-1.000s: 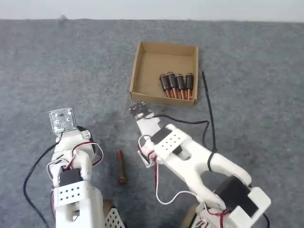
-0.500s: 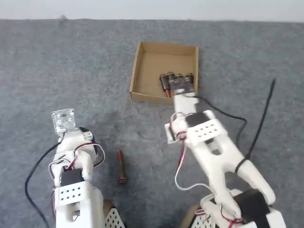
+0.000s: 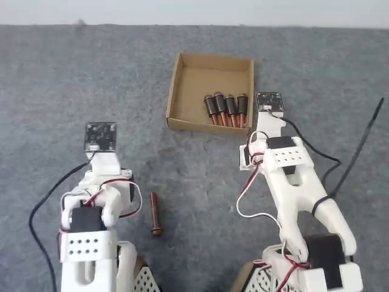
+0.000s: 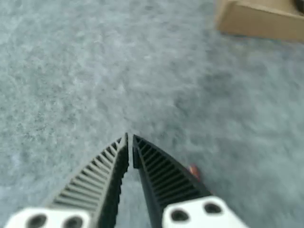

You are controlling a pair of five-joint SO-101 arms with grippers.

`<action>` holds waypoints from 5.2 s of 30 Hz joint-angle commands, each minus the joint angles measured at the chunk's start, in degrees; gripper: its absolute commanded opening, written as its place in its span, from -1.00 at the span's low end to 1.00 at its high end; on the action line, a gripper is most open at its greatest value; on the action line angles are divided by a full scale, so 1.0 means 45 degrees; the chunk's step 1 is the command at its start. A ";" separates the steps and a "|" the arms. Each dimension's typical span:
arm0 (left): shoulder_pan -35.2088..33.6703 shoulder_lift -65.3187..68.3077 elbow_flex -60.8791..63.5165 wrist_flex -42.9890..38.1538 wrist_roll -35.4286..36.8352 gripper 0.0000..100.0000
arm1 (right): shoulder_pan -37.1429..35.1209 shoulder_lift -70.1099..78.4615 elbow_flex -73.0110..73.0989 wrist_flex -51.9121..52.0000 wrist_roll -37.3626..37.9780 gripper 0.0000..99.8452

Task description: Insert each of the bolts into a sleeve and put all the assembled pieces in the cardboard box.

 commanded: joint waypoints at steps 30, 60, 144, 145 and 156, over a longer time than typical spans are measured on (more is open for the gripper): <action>0.3028 0.7150 -0.2882 0.1094 0.1270 -0.97 | 0.0225 0.0029 -0.0274 -0.0225 0.0195 -0.99; 0.2891 1.1917 -0.2530 -0.1797 0.3048 -0.73 | 0.0186 0.0029 -0.0274 -0.0225 0.0195 -0.99; 0.7228 0.7248 -0.1006 -0.3243 0.2911 -0.94 | 0.2002 0.0049 0.0020 -0.0166 0.0293 -0.99; 0.7228 0.7814 -0.1201 -0.3380 0.2930 -0.93 | 0.2002 0.0049 0.0020 -0.0166 0.0293 -0.99; 0.7189 1.0081 -0.2178 -0.3810 0.3184 -0.92 | 0.2022 0.0049 0.0020 -0.0147 0.0313 -0.99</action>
